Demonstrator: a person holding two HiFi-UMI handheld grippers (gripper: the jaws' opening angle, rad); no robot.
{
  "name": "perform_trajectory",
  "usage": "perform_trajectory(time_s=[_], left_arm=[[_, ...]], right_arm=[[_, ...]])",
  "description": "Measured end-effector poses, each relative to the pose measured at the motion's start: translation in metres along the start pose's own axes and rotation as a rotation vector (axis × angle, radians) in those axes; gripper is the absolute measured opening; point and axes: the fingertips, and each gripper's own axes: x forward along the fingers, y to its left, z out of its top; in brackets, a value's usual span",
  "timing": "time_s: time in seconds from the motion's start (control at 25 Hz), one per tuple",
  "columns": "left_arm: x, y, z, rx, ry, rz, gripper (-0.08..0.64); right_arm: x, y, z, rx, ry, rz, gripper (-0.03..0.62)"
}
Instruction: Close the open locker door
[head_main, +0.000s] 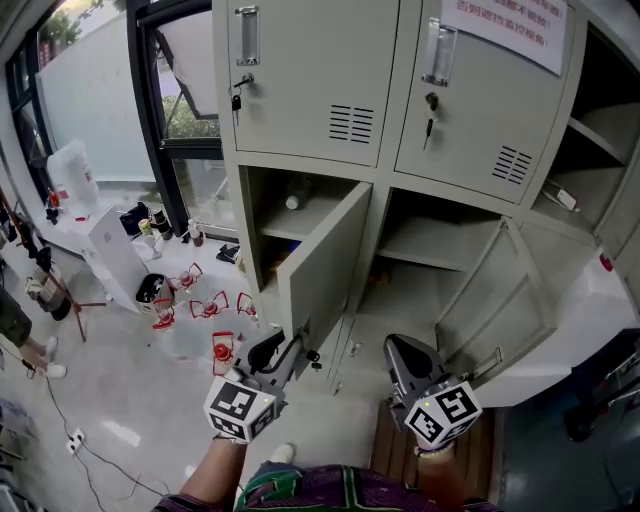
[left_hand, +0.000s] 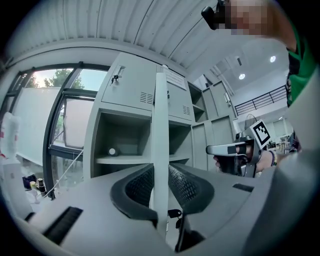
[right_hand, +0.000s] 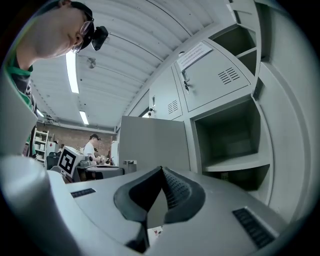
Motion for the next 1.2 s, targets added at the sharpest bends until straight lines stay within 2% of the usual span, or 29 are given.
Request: perform_trajectory(time_s=[0.36,0.8,1.2], left_arm=[[-0.005,0.052,0.001,0.016,-0.012,-0.043,0.104],[0.003,0.104,0.0,0.001,-0.036,-0.139,0.106],[0.024,0.155,0.002,-0.01,-0.003,-0.203,0.109]], right_arm=[[0.025,0.013,-0.004,-0.022,0.021,-0.092,0.006],[0.067,0.045,-0.012,-0.043,0.015,-0.174,0.006],[0.09,0.054,-0.02,-0.038,0.009,-0.272,0.006]])
